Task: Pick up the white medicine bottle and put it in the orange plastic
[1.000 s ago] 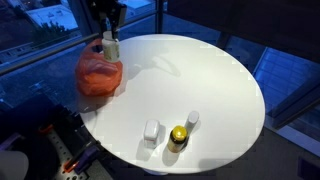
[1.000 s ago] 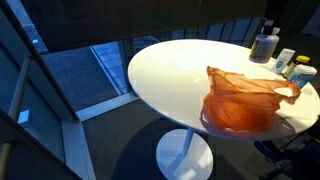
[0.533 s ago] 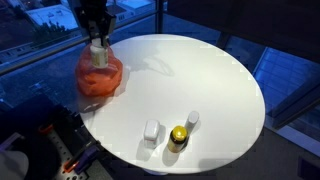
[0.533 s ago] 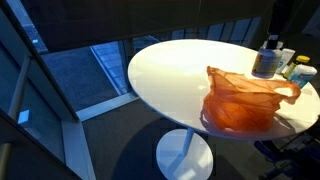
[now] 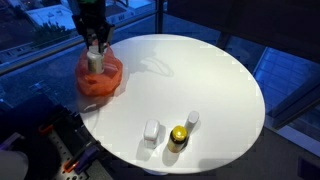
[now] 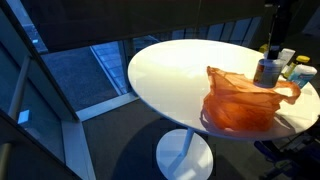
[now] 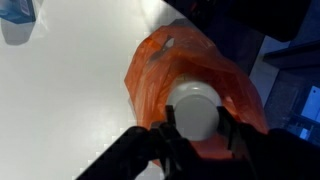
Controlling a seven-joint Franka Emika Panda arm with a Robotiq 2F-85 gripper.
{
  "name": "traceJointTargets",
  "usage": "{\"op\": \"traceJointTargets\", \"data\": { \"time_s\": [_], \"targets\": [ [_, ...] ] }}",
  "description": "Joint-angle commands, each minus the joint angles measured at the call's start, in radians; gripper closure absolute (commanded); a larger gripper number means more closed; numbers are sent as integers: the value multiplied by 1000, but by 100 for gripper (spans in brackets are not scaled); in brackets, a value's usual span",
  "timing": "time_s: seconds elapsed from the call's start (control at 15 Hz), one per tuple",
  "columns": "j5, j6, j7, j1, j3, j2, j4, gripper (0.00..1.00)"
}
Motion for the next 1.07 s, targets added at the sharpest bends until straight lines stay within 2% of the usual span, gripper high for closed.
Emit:
{"op": "traceJointTargets", "data": {
  "time_s": [0.0, 1.0],
  "targets": [
    [29, 34, -43, 0, 4, 24, 3, 81],
    [34, 243, -54, -5, 27, 175, 59, 81]
  ]
}}
